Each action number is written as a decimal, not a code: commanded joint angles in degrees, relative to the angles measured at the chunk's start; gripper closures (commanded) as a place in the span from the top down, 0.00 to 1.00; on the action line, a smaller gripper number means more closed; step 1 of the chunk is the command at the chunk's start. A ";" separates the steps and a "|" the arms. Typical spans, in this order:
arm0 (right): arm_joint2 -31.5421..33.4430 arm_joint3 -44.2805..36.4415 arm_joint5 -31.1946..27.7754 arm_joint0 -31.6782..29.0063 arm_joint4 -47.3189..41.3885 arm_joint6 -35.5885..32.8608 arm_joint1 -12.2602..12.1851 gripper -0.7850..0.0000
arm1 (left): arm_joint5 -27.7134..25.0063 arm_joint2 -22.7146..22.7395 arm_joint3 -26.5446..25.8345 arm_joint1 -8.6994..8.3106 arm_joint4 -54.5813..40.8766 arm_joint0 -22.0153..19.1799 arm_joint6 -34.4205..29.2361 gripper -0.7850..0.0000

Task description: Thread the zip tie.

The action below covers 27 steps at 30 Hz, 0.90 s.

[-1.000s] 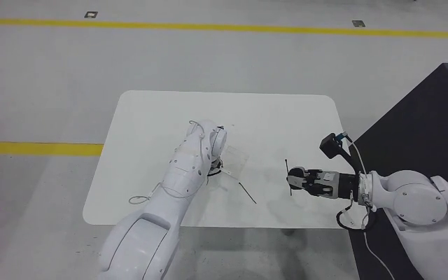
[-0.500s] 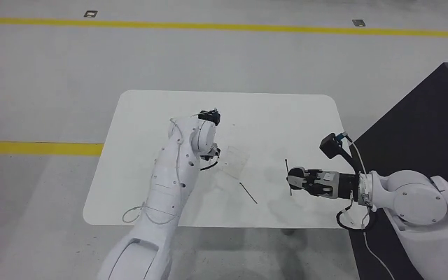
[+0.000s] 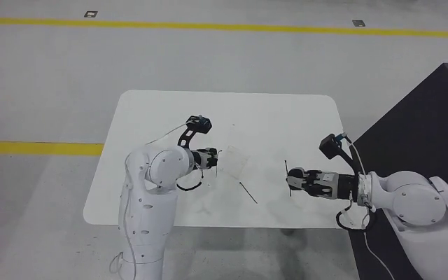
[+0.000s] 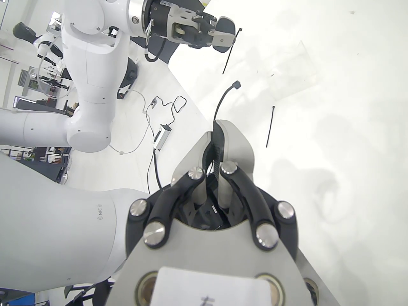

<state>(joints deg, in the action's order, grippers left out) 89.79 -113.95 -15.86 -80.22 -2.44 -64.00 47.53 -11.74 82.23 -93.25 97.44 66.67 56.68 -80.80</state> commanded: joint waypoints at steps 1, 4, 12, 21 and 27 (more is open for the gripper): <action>-1.42 2.22 2.43 1.31 -5.94 -4.73 -0.04 0.00 | -2.64 -0.53 -0.33 -0.15 -5.45 0.48 0.78 0.00; -3.34 6.59 6.17 5.25 -15.31 -13.01 -0.10 0.00 | -5.45 0.61 -0.84 -0.51 -14.36 0.83 0.38 0.00; -7.26 14.86 7.16 13.13 -25.05 -24.01 0.00 0.00 | -5.68 4.46 0.26 -2.16 -40.04 -0.09 -6.07 0.00; -8.97 15.89 7.66 14.41 -28.44 -24.01 -0.05 0.00 | -5.32 3.35 1.08 -3.10 -39.69 -0.45 -6.42 0.00; -8.97 15.89 7.66 14.41 -28.44 -24.01 -0.05 0.00 | -5.32 3.35 1.08 -3.10 -39.69 -0.45 -6.42 0.00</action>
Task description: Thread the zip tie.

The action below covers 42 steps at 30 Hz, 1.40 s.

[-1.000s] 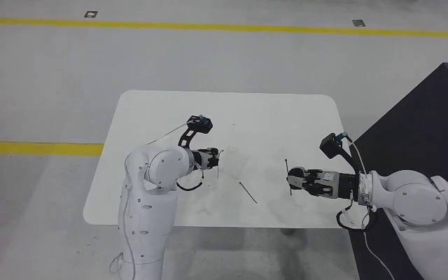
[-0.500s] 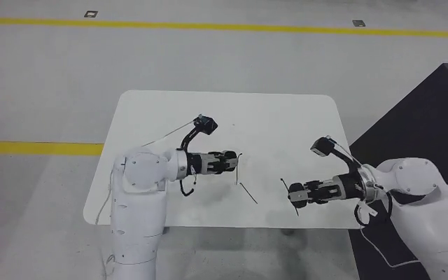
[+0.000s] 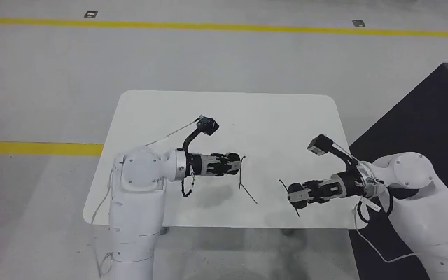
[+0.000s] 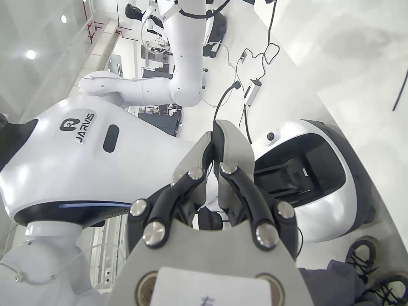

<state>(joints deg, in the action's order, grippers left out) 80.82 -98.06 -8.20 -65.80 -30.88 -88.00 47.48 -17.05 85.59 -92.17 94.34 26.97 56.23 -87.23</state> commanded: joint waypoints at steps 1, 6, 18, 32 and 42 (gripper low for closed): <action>0.00 0.00 0.00 0.00 0.00 0.00 0.00 0.00 | 0.00 0.00 0.00 0.00 0.01 0.00 0.00 0.00; 0.00 0.00 0.00 0.00 0.00 0.00 0.00 0.00 | 0.00 0.00 0.00 0.00 0.01 0.00 0.00 0.00; -1.51 -1.84 -0.92 -1.02 -0.69 0.26 0.19 0.00 | -1.21 -1.11 -1.87 -0.25 -3.10 0.92 2.60 0.00; -8.58 -1.62 -4.67 1.02 -3.47 2.03 1.55 0.00 | -7.89 -7.66 -10.45 -2.99 -14.20 2.05 7.89 0.00; -8.71 -2.61 -5.91 1.17 -4.20 3.98 1.77 0.00 | -13.17 -6.16 -9.84 -4.92 -13.26 2.70 13.95 0.00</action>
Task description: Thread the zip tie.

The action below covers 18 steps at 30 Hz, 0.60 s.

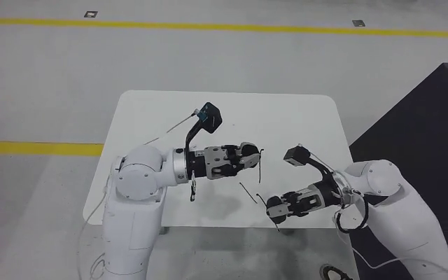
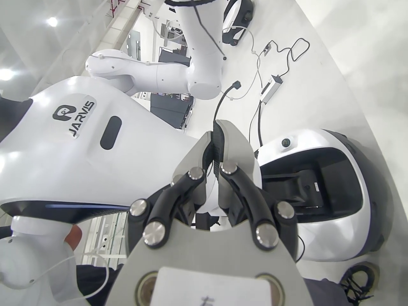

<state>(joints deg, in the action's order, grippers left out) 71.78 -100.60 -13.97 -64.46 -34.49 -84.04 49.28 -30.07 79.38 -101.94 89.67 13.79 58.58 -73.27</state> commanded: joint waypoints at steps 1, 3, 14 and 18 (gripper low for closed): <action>0.63 -0.09 -0.21 -0.30 -0.94 -0.13 -0.06 0.00 | -0.22 0.05 -0.22 -0.45 -0.13 0.58 0.05 0.00; 1.28 -0.16 -0.30 -0.55 -1.33 -0.14 -0.14 0.00 | -0.33 -0.13 -0.63 -0.83 -0.03 0.84 0.05 0.00; 2.02 -0.38 -0.40 -1.09 -1.85 0.25 -0.22 0.00 | -0.39 -1.09 -0.90 -1.68 0.43 0.75 0.33 0.00; 2.02 -0.38 -0.40 -1.09 -1.85 0.25 -0.22 0.00 | -0.39 -1.09 -0.90 -1.68 0.43 0.75 0.33 0.00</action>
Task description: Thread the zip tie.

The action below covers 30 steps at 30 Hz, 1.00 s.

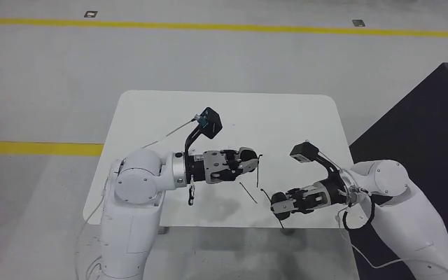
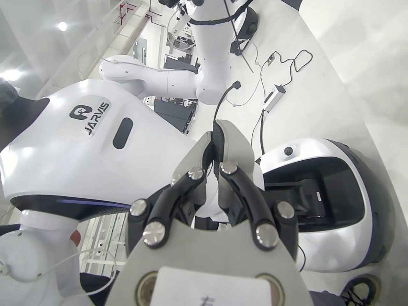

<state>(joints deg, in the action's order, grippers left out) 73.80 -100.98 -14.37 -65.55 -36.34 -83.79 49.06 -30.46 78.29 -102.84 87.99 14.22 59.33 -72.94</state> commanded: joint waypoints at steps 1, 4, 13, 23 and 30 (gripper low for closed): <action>0.00 0.00 0.00 0.00 0.00 0.00 0.00 0.00 | 0.00 0.00 0.00 0.00 0.00 0.00 0.00 0.00; 0.00 0.00 0.00 0.00 0.00 0.00 0.00 0.00 | 0.00 0.00 0.00 0.00 0.00 0.00 0.00 0.00; 0.00 0.00 0.00 0.00 0.00 0.00 0.00 0.00 | 0.00 0.00 0.00 0.00 0.00 0.00 0.00 0.00; -0.16 -0.39 0.07 -0.31 0.82 1.01 0.03 0.00 | 0.00 0.00 0.00 0.00 0.00 0.00 0.00 0.00; -0.06 -1.66 -1.19 -1.08 4.88 2.90 -0.03 0.00 | 0.00 0.00 0.00 0.00 0.00 0.00 0.00 0.00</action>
<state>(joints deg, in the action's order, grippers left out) 73.54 -102.67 -15.04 -66.68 -32.00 -81.25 49.04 -30.46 78.29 -102.84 87.99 14.22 59.33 -72.94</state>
